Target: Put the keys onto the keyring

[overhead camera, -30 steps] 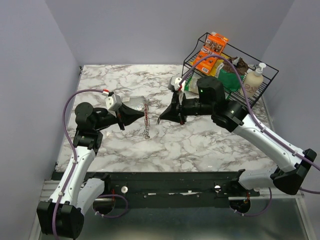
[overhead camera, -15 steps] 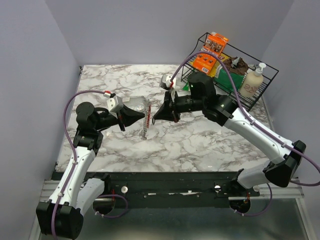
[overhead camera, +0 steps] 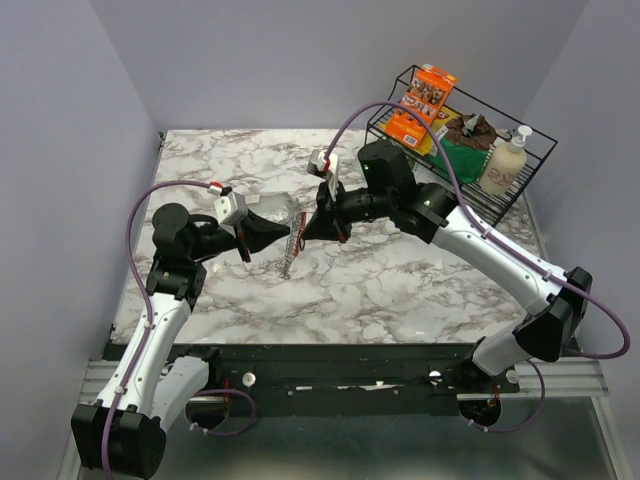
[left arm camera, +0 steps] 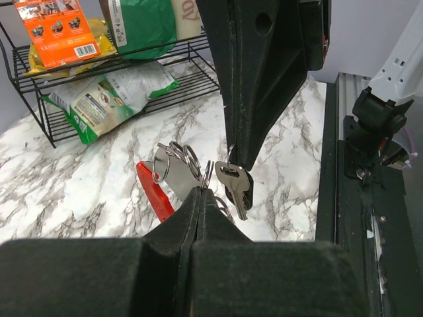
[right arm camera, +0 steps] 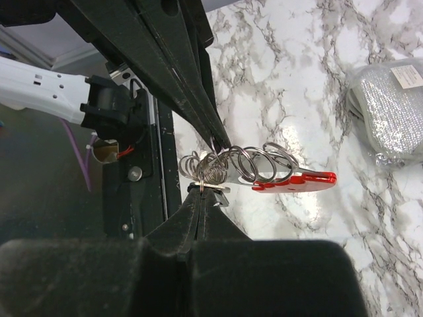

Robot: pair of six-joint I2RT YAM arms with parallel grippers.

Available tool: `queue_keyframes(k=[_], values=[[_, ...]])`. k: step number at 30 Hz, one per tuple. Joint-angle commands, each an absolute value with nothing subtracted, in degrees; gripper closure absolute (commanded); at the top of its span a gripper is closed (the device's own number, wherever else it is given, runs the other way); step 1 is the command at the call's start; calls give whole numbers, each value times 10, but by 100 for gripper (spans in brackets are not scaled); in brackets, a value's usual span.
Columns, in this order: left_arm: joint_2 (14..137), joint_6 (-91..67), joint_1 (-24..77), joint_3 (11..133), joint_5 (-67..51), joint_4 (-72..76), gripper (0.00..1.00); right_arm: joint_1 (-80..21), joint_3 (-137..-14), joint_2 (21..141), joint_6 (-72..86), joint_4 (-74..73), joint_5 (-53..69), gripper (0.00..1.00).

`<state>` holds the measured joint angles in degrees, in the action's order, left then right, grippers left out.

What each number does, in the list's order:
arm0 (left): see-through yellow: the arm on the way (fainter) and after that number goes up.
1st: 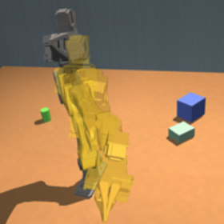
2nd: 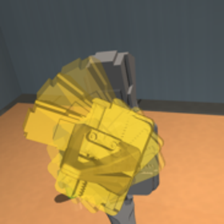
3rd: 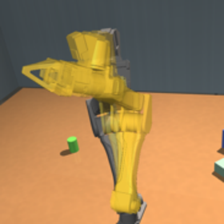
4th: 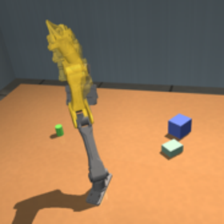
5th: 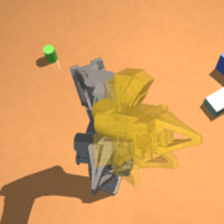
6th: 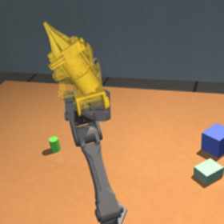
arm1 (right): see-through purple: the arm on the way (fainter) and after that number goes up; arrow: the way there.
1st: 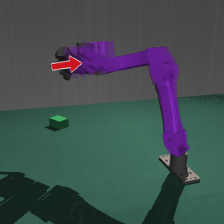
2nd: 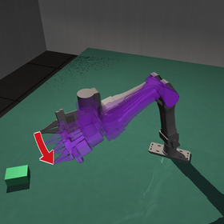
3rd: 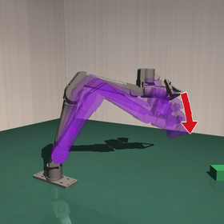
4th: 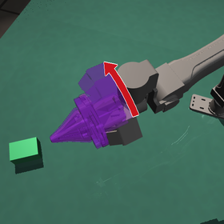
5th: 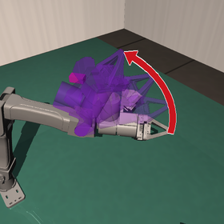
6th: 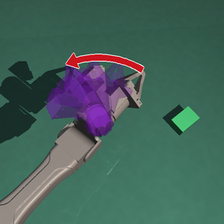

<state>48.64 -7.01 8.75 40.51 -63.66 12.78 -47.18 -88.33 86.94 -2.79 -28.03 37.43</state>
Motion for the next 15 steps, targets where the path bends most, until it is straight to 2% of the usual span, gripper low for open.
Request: queue_keyframes(k=[1, 15], values=[[475, -62, 91, 418, -629, 129, 100, -473, -911, 878, -18, -301, 360, 99], [470, -57, 94, 417, -626, 121, 100, -476, -915, 886, -11, -295, 360, 100]])
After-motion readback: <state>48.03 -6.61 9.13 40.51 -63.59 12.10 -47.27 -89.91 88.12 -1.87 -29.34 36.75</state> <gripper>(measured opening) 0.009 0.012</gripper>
